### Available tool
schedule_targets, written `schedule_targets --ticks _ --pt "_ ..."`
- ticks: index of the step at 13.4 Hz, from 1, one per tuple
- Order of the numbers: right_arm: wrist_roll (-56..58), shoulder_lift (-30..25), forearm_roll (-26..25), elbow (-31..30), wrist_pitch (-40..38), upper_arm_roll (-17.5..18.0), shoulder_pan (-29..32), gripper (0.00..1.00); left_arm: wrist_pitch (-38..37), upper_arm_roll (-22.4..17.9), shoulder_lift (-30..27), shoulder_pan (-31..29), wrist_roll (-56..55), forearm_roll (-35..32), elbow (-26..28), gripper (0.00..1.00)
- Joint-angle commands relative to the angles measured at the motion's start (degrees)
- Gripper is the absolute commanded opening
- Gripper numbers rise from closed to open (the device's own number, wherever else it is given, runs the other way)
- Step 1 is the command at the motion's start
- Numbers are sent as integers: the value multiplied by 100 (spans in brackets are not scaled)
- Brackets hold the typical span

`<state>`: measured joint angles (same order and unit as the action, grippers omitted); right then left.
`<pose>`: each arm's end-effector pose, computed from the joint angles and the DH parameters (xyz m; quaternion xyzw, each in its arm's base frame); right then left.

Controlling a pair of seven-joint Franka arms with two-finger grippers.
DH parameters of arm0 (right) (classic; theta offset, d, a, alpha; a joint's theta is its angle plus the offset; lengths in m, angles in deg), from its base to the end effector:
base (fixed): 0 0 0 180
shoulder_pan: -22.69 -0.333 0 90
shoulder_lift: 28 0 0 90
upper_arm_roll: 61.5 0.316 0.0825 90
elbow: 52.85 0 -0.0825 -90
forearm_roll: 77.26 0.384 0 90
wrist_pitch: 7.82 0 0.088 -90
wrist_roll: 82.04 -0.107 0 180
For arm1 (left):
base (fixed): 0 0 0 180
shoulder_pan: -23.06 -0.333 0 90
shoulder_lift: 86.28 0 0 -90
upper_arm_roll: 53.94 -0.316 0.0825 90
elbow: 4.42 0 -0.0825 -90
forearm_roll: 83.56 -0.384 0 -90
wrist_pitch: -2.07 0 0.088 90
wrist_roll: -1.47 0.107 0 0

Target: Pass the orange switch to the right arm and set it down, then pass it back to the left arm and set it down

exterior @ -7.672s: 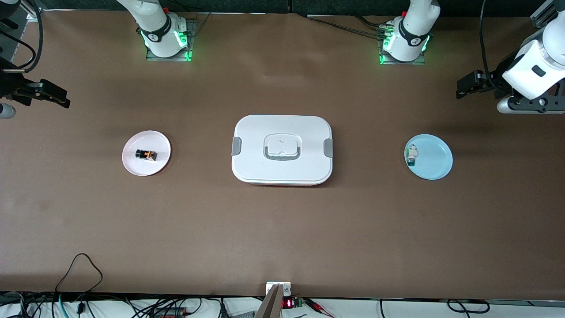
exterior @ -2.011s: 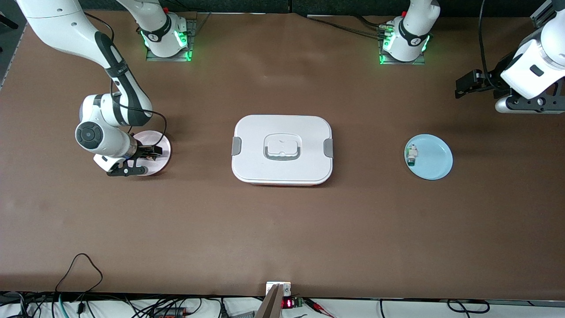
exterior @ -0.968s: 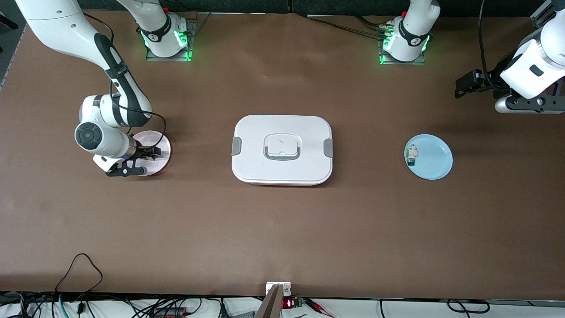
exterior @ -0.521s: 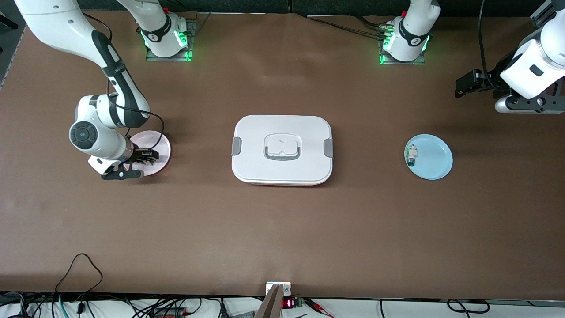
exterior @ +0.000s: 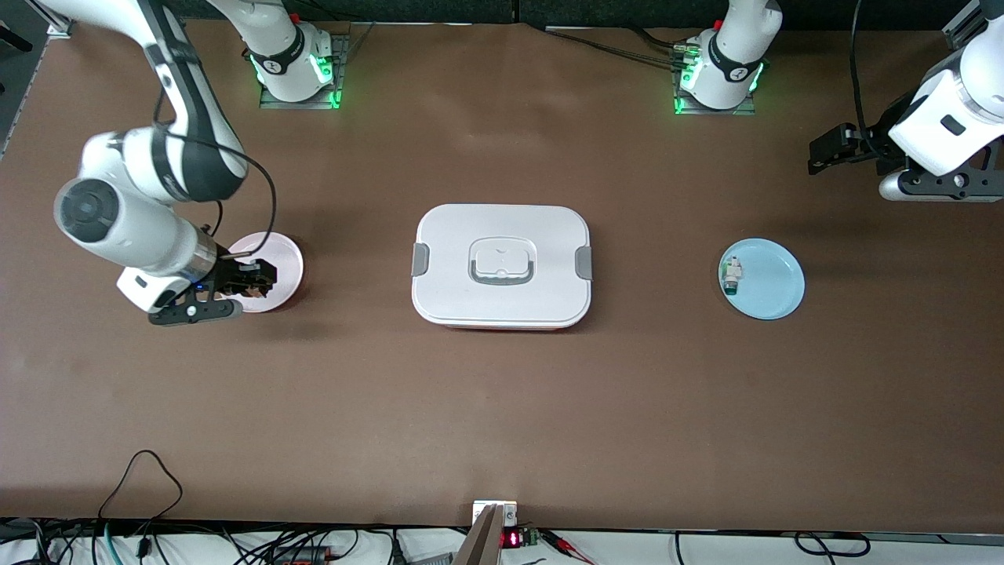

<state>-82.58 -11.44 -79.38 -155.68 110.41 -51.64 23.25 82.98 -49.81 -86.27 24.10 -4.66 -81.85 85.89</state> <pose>0.6230 0.0928 0.3895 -0.9966 -0.0819 0.0085 0.0075 0.5338 -0.0519 0.6094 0.9965 0.0072 -0.0831 0.0067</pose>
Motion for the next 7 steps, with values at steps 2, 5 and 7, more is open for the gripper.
schedule_targets --ticks 2,5,7 --pt "168 -223 342 482 -222 595 59 34 -128 -26 60 53 76 -48 -172 100" --pt "264 -250 1046 904 -239 1113 59 34 -128 -17 60 53 76 -48 -172 100" --pt "1032 -285 1073 1045 -222 1448 41 35 -128 -17 60 53 76 -48 -172 100"
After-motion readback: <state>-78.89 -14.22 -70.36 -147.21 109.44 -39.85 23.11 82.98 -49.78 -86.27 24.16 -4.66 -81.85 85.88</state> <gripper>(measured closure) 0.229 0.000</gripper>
